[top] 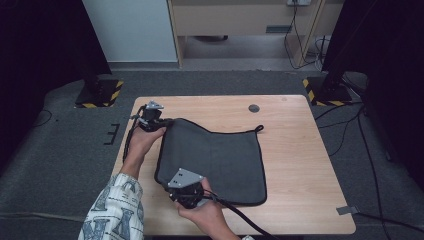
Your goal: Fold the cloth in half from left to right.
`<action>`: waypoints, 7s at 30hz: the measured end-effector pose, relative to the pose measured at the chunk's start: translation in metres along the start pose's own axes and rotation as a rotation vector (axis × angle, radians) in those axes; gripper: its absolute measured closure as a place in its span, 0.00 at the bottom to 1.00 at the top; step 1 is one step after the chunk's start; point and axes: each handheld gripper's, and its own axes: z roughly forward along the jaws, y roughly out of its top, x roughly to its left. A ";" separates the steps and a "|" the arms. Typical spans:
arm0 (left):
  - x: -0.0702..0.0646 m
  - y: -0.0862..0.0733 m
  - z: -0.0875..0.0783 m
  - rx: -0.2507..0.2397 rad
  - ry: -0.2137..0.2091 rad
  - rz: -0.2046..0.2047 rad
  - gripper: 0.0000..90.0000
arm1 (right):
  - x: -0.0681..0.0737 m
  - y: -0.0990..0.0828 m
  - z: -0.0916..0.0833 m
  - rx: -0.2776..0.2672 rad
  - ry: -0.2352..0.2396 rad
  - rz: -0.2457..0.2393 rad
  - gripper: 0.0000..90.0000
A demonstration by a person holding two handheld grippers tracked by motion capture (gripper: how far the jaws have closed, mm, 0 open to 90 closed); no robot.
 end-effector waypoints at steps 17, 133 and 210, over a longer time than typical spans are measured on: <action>0.016 -0.006 -0.019 0.011 0.018 0.002 0.94 | 0.014 0.009 0.017 -0.006 0.027 0.003 0.93; -0.110 0.044 0.083 0.010 -0.071 0.071 0.94 | -0.057 -0.078 -0.107 0.020 -0.263 0.132 0.93; -0.162 0.029 0.128 0.052 -0.278 -0.008 0.86 | -0.090 -0.137 -0.128 0.215 -0.325 0.340 0.69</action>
